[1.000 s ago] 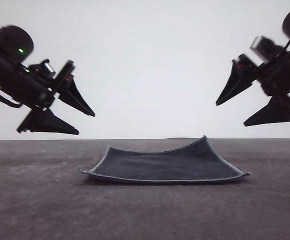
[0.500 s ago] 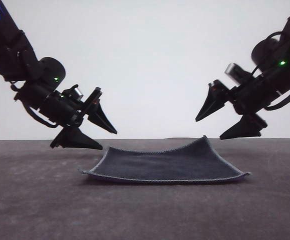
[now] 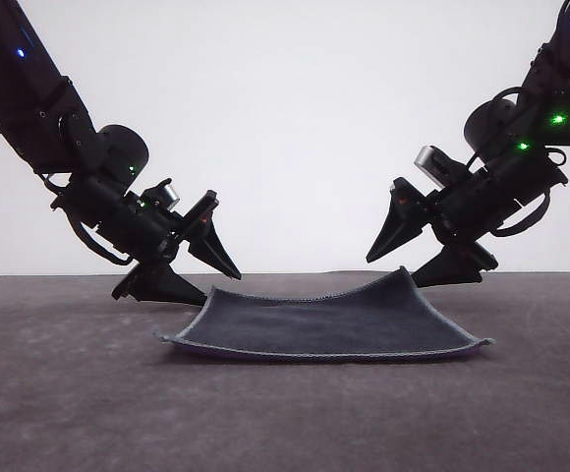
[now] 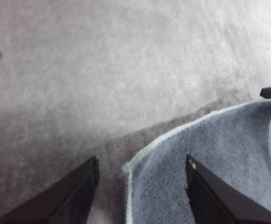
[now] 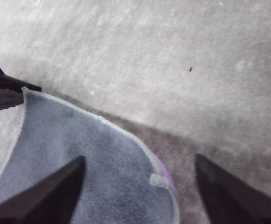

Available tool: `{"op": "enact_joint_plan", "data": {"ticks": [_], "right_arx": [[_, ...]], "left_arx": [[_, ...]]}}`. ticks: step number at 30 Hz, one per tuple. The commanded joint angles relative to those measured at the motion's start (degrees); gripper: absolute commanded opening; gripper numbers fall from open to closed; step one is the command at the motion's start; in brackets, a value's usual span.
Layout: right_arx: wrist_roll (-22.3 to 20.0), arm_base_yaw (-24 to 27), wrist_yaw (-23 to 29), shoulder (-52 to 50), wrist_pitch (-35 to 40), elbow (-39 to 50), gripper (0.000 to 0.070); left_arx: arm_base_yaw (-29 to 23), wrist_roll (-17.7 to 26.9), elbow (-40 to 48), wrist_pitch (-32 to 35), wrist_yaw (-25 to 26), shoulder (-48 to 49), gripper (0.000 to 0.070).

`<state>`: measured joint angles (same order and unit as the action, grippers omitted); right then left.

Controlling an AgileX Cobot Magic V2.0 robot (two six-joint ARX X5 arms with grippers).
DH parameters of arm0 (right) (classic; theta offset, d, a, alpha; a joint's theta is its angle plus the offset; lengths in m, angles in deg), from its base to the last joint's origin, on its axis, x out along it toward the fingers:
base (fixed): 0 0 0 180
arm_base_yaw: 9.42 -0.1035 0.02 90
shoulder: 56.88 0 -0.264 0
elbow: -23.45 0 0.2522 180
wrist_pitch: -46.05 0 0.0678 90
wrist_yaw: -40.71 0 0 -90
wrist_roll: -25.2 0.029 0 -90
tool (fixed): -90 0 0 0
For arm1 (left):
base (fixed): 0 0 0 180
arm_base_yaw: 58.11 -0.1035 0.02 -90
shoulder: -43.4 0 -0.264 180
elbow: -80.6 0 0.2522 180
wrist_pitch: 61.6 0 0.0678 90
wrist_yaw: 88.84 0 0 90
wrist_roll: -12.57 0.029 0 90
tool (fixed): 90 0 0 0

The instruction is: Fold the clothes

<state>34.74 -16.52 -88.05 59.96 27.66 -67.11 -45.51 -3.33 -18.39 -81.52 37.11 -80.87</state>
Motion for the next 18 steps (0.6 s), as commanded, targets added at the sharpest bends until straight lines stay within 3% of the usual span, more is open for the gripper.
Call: {"op": "enact_joint_plan", "data": {"ticks": [1,11,13,14,17,18], "right_arx": [[-0.84,-0.25,0.24,1.71,0.28,-1.22,0.0389],[-2.33,-0.25,1.48,1.71,-2.18,-1.22,0.0364],[-2.48,-0.25,1.68,1.71,-2.4,-1.22,0.0321],[-2.48,-0.25,1.69,1.71,-2.46,-1.22,0.0265],[-2.57,-0.24,1.64,1.71,-2.73,-1.22,0.0071],[-2.71,-0.23,1.64,1.71,-2.75,-1.22,0.0029]], "left_arx": [[0.24,0.85,-1.2,0.25,-0.02,-1.25,0.035],[0.78,0.85,-1.2,0.09,-0.18,-1.25,0.0349],[0.98,0.85,-1.2,0.04,-0.18,-1.25,0.0342],[1.09,0.98,-1.2,-0.08,-0.18,-1.25,0.0291],[1.39,1.95,-1.2,-0.52,-0.17,-1.25,0.0038],[1.47,2.0,-1.2,-0.6,-0.18,-1.25,0.0]]}}
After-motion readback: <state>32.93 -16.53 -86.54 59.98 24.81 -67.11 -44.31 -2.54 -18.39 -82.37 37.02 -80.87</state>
